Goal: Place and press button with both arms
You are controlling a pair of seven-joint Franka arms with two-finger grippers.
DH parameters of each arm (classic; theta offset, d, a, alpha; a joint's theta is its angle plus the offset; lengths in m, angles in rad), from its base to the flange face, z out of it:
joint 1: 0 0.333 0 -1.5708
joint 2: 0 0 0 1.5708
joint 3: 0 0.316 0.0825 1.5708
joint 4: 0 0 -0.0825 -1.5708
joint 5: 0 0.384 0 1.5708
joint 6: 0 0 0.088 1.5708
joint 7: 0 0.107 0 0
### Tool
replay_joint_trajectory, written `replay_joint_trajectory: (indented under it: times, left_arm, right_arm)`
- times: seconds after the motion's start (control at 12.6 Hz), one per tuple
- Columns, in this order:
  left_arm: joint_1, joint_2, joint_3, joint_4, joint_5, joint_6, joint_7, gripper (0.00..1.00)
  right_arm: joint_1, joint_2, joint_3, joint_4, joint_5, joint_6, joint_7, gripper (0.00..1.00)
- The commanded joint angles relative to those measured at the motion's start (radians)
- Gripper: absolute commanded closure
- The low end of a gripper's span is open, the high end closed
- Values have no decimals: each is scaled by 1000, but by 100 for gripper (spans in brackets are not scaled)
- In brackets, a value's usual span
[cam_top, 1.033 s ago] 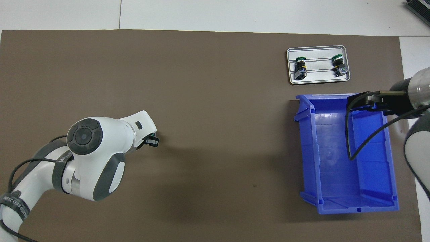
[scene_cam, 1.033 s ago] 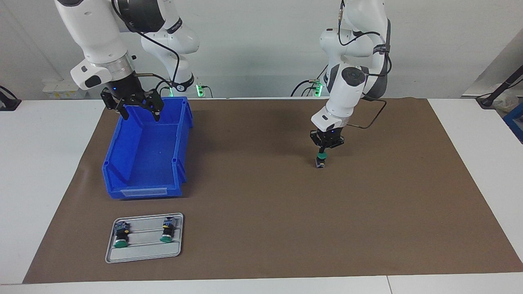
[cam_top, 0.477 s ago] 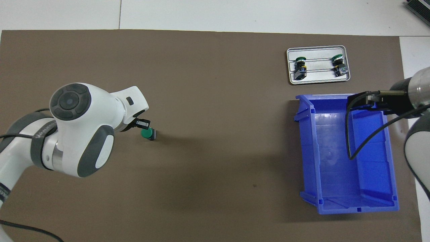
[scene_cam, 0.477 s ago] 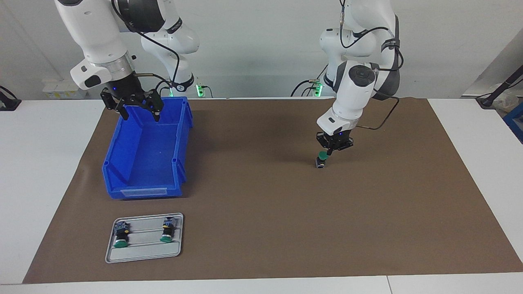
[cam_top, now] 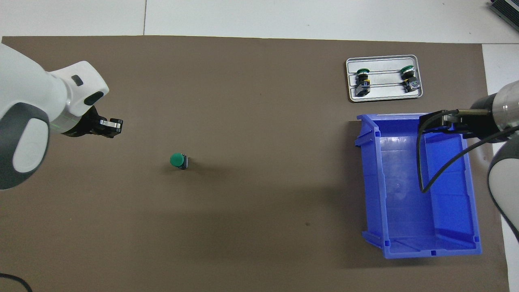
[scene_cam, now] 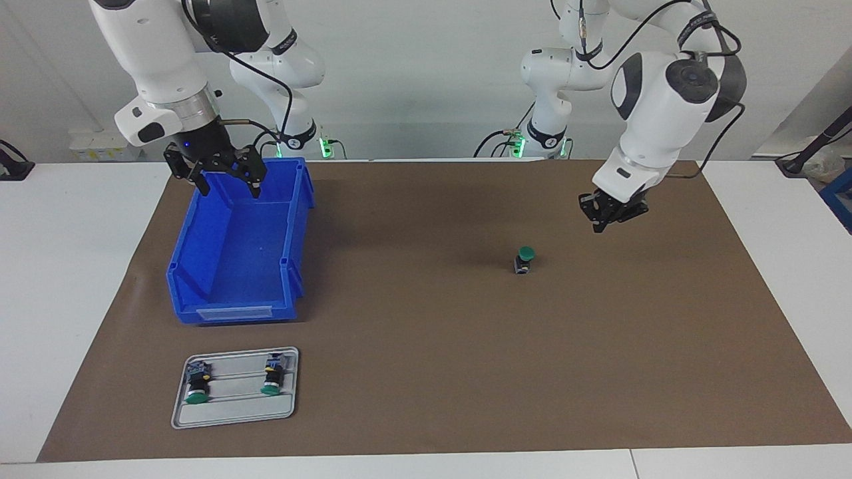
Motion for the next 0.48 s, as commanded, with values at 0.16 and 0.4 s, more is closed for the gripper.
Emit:
replay_joint_trajectory:
  times: [0.16,0.4]
  left_arm:
    - [27,-115,-10,-59,16,-84,-28,35]
    - [33,-117,-10,-59,16,-92,-9,0]
  right_arm:
    - [-11,-20,7,-26,-10,22,-13,0]
    - [2,-20,7,-26,-15,22,34,0]
